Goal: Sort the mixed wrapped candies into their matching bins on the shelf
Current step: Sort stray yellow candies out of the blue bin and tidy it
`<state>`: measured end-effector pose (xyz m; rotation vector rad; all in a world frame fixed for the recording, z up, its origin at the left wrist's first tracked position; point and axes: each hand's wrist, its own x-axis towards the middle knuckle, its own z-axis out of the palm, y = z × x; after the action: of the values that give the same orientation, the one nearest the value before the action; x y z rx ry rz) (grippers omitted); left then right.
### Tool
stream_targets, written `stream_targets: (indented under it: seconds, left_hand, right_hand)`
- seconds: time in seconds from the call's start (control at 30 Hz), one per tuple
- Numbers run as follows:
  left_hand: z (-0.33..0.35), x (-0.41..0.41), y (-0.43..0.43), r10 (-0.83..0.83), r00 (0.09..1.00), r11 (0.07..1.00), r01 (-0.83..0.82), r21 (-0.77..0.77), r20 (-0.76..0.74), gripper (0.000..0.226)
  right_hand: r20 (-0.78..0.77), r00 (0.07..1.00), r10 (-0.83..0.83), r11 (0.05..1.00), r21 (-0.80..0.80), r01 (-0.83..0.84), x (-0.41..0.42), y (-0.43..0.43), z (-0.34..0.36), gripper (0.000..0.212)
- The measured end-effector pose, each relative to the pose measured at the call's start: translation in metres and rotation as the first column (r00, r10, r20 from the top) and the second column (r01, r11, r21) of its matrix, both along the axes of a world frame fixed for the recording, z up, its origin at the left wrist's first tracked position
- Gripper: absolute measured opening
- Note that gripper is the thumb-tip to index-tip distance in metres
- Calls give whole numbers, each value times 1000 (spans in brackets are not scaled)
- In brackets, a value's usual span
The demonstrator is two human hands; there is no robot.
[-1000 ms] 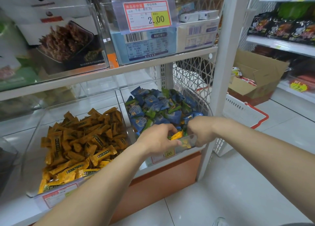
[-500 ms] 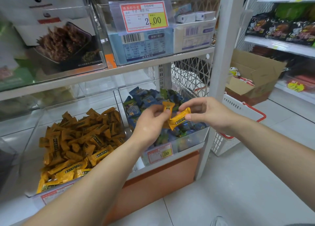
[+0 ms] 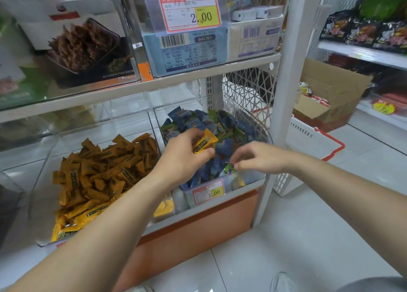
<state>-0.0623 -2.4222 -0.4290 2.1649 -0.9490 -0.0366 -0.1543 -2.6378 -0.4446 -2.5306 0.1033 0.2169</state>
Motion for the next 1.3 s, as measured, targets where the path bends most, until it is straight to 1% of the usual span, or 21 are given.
stream_targets:
  seconds: [0.03,0.07,0.13,0.17,0.23,0.3,0.43,0.53,0.57,0.67,0.7,0.8,0.87,0.93,1.07,1.23,1.3]
  left_hand:
    - [0,1,2,-19,999,1000,18,15,30,39]
    - [0,1,3,-38,998,999,37,31,52,38]
    - [-2,4,6,-69,995,997,65,48,77,37]
    - [-3,6,7,-76,994,996,72,55,83,37]
    - [-5,7,10,-82,992,995,75,71,101,41]
    - [-6,8,10,-87,990,993,78,85,110,43]
    - [-9,8,7,-83,992,991,72,114,97,44]
    - [-11,8,3,-55,992,987,38,157,110,44]
    - [-12,7,2,-44,991,985,22,171,126,44]
    - [-13,7,0,-14,986,981,-17,191,164,44]
    - [-14,6,-1,-7,985,981,-27,194,170,44]
    - [-13,6,-1,1,986,979,-35,200,168,43]
    - [-13,5,-1,-1,987,980,-32,198,164,43]
    - [-13,5,0,-3,986,980,-30,198,165,43]
    - [-13,3,-1,0,984,979,-37,199,179,42]
    - [-15,1,4,-36,983,983,2,183,180,39]
    - [-15,1,5,-39,984,985,9,172,173,39]
  right_hand:
    - [-105,992,70,987,-140,-84,1,0,-1,39]
    - [-190,977,95,963,-231,-139,2,1,-2,54]
    - [-293,952,85,935,-306,-177,7,3,-2,76]
    - [-325,942,81,923,-331,-194,10,6,-3,80]
    - [-366,927,79,879,-413,-238,16,10,-6,77]
    - [-386,920,67,857,-450,-251,22,13,-7,74]
    - [-413,909,53,854,-453,-255,30,17,-13,77]
    - [-482,875,37,896,-372,-242,36,17,-12,90]
    - [-496,867,34,898,-365,-245,38,18,-12,90]
    - [-452,892,16,874,-427,-232,40,21,-15,75]
    - [-437,899,9,865,-448,-226,39,22,-17,74]
    - [-446,895,-10,876,-435,-207,39,21,-17,90]
    - [-458,889,1,890,-404,-209,39,19,-16,95]
    - [-458,889,14,900,-383,-211,39,18,-16,94]
    - [-507,861,-38,909,-376,-181,43,17,-18,113]
    - [-558,829,-45,901,-381,-208,47,17,-15,108]
    - [-575,817,-38,910,-358,-210,48,17,-16,106]
